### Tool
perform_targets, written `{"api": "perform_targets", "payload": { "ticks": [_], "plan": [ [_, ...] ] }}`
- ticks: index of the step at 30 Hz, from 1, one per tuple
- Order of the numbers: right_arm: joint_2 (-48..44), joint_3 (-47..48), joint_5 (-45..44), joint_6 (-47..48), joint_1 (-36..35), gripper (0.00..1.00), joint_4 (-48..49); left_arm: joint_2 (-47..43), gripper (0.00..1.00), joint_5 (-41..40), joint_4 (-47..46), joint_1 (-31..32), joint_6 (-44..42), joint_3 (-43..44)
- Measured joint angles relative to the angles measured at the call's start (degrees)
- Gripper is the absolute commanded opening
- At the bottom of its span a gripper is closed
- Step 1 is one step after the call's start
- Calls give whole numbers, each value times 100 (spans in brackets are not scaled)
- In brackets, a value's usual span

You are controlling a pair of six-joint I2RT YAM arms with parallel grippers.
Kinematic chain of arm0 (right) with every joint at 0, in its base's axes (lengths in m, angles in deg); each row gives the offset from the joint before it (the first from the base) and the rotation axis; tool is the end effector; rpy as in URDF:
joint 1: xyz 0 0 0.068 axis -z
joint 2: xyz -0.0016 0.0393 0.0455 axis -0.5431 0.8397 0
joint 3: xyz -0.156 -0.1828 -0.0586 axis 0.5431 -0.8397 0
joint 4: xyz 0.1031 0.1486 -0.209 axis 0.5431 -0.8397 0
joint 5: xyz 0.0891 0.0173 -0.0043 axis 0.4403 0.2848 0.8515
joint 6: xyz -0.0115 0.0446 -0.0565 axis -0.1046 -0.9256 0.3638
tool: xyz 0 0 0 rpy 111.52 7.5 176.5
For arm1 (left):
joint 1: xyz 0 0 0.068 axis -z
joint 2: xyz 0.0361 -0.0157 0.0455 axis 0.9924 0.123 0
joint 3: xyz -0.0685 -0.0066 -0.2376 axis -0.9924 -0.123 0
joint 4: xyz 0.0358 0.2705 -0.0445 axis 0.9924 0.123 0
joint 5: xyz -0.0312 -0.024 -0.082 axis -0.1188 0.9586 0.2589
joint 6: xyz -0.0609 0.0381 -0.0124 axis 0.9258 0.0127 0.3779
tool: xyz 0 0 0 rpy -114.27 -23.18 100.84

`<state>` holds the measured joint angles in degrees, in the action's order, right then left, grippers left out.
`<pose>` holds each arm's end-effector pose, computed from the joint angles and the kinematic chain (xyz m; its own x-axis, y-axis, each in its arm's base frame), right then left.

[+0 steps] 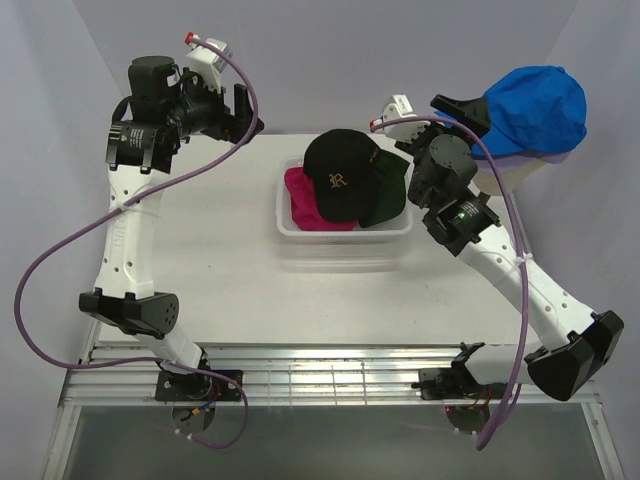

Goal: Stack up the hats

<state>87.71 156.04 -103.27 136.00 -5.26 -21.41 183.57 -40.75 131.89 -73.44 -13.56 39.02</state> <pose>0.2762 0.1523 0.4477 -0.2528 -0.8727 -0.4177 0.2657 0.3525 -0.8973 0.3363 -0.0834 0.4930 -0.3147 0.1263 -0.9407 0.5809 0.8094 -0.0857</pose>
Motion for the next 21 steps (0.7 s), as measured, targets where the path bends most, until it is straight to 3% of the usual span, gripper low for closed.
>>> {"api": "perform_targets", "payload": {
  "ticks": [8, 14, 18, 21],
  "plan": [
    [2, 745, 859, -1473, -162, 98, -1991, -4, 98, 20, 2, 0, 0, -13],
    [116, 1864, 1735, -2640, -160, 98, -3163, -17, 98, 28, 2, 0, 0, -92],
    [299, 3027, 2159, -3661, 98, 87, -3528, -17, 98, 35, 2, 0, 0, -120],
    [251, 3438, 2293, -4391, 879, 82, -3521, -39, 98, 48, -4, 0, -2, -168]
  ]
}}
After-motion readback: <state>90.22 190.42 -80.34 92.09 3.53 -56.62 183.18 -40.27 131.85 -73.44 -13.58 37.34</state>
